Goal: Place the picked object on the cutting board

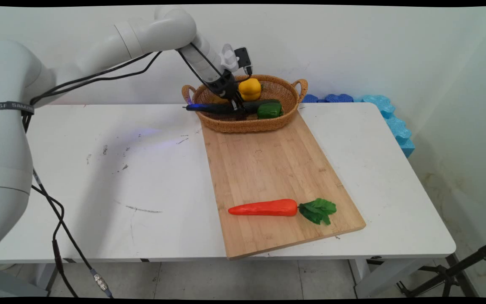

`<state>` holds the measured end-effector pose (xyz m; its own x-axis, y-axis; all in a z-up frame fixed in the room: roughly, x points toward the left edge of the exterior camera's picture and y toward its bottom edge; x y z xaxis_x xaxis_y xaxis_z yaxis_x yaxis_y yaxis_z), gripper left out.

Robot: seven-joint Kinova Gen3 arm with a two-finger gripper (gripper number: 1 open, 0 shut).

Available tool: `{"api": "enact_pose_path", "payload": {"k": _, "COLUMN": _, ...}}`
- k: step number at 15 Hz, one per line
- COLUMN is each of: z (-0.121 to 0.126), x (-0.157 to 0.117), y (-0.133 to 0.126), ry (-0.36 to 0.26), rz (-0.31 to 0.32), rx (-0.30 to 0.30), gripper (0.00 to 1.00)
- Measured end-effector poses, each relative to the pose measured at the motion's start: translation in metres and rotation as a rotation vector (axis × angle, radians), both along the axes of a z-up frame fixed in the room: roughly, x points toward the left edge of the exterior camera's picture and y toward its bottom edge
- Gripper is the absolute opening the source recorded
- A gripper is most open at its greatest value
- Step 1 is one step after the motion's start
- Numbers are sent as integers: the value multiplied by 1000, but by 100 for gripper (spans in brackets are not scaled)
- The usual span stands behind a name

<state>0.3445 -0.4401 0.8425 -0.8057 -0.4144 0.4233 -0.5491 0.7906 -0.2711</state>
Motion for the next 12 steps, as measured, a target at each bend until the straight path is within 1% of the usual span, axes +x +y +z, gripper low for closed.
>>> {"api": "enact_pose_path", "payload": {"k": 6, "z": 0, "x": -5, "y": 3, "ry": -5, "rz": -15, "rx": -2, "gripper": 0}}
{"api": "enact_pose_path", "payload": {"k": 10, "z": 14, "x": -8, "y": 7, "ry": 3, "rz": -10, "rx": -27, "gripper": 0}}
{"api": "enact_pose_path", "payload": {"k": 12, "z": 24, "x": -8, "y": 11, "ry": 6, "rz": -8, "rx": -45, "gripper": 0}}
